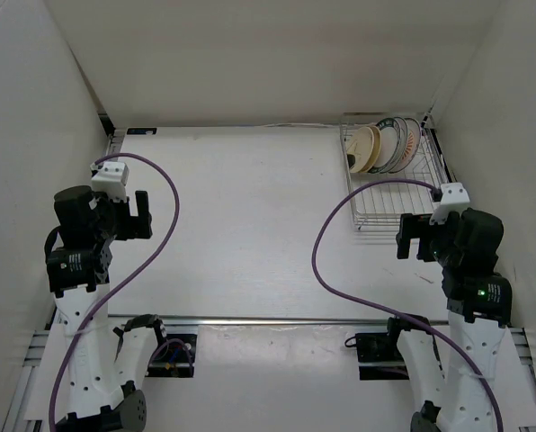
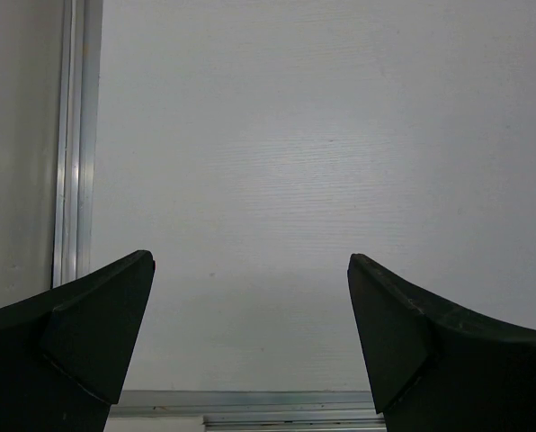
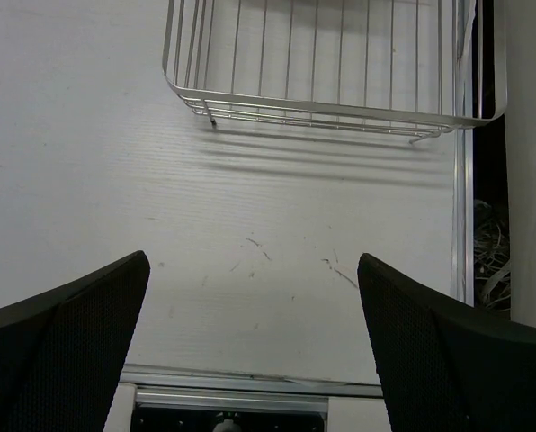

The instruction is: Unload the plates from the dish rack

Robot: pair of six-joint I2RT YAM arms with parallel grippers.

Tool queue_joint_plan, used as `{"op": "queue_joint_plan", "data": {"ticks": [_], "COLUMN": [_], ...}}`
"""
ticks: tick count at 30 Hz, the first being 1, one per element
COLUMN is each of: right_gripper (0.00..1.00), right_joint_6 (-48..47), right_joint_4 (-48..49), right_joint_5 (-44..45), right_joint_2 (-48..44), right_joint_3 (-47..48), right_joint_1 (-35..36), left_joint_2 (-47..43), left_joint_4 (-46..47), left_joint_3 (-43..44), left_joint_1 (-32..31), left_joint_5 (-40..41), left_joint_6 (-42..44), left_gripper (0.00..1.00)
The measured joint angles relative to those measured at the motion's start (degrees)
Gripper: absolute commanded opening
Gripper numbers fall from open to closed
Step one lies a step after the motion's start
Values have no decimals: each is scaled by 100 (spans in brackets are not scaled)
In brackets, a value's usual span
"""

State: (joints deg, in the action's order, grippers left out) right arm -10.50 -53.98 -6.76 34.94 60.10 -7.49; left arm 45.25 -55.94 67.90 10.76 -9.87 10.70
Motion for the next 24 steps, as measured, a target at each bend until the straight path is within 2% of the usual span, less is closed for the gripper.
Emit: {"op": "queue_joint_plan", "data": {"ticks": [5, 11, 17, 24], "right_gripper": [100, 100, 100, 100], "right_joint_6": [55, 153, 343, 466], "right_joint_4": [28, 245, 553, 802], "right_joint_5": [44, -72, -409, -369], "right_joint_2": [46, 730, 1884, 3899], "right_joint_3": [26, 492, 1602, 3353], "right_joint_1": [0, 0, 0, 72], "left_joint_2": [0, 35, 190, 931], "left_joint_4": [-22, -59, -68, -74], "left_joint_3": [4, 55, 271, 828], "left_joint_1": [0, 0, 0, 0], "left_joint_5": [-2, -4, -7, -107], "left_joint_6": [-17, -22, -13, -9], "left_gripper": [100, 100, 100, 100]}}
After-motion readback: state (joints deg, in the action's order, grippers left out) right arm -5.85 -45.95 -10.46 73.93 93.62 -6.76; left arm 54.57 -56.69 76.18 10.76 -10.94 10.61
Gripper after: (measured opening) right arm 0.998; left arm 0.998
